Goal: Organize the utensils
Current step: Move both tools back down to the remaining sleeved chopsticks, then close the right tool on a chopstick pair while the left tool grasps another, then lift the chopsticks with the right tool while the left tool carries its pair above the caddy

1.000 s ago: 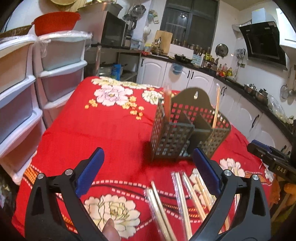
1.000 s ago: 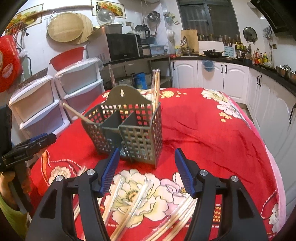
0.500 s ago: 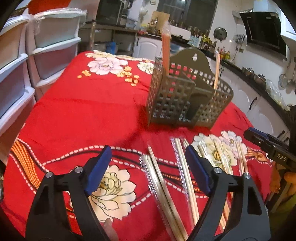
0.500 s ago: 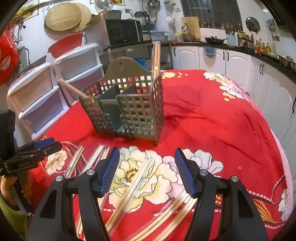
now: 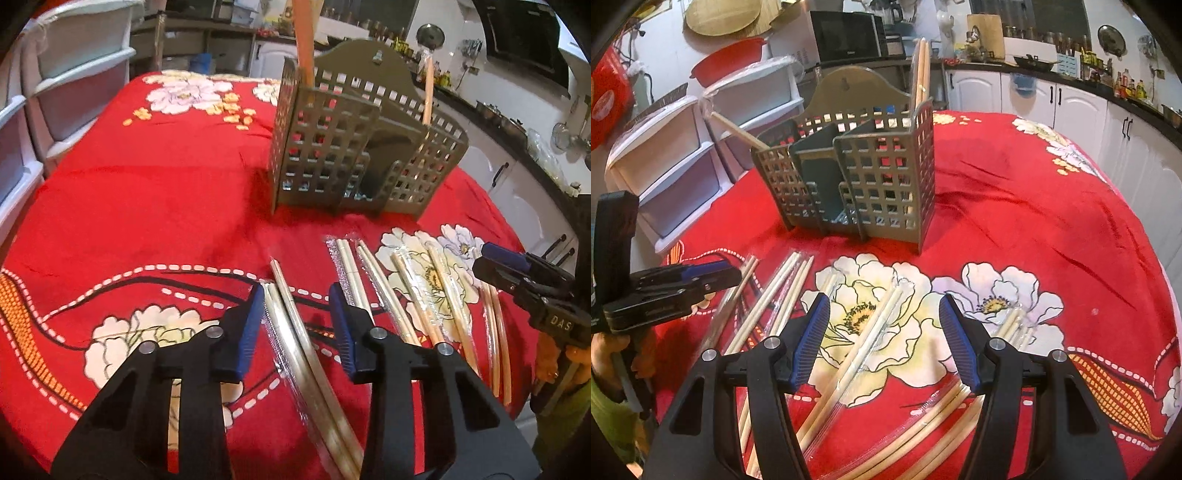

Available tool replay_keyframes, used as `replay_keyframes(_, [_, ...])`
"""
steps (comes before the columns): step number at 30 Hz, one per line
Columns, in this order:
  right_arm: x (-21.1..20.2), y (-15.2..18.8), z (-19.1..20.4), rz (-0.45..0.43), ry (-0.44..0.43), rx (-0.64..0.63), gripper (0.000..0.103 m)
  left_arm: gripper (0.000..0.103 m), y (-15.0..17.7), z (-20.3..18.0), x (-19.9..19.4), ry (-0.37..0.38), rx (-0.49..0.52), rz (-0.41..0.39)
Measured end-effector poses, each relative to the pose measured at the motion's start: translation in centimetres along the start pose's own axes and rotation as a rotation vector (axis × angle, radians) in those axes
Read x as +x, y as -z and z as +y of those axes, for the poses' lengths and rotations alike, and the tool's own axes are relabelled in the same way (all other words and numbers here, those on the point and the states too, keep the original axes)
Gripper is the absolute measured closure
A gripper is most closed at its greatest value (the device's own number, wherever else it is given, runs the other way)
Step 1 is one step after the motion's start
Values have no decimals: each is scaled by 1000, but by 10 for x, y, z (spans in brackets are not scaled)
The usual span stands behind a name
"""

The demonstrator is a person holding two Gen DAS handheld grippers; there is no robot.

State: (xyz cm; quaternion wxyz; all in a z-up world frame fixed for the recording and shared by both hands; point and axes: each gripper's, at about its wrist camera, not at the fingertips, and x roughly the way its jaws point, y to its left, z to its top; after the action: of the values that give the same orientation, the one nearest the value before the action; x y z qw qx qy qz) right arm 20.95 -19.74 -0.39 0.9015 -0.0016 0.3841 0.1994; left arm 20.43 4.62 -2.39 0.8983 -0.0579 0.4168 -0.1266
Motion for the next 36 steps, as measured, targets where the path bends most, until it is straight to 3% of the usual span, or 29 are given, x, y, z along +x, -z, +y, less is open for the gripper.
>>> replay_keyframes(6, [18, -2, -3, 66, -10, 19, 48, 81, -13, 0, 16, -11, 11, 35])
replay_keyframes(14, [49, -9, -8, 169, -11, 48, 64, 81, -25, -1, 35, -35, 36, 87])
replay_keyframes(19, [64, -19, -2, 204, 4, 38, 68, 92, -30, 0, 41, -41, 32, 103])
replay_keyframes(21, [68, -23, 0, 217, 17, 29, 74, 99, -31, 0, 42, -47, 29, 105])
replay_keyframes(23, [71, -26, 0, 224, 25, 21, 82, 99, -32, 0, 42, -56, 28, 104])
replay_keyframes(26, [73, -29, 1, 222, 8, 21, 91, 100, -32, -2, 39, -69, 23, 101])
replay_keyframes(29, [71, -32, 1, 200, -46, 35, 92, 100, -33, -3, 32, -74, 15, 82])
replay_keyframes(36, [48, -39, 6, 111, -85, 16, 93, 101, -39, -3, 11, -90, -12, 24])
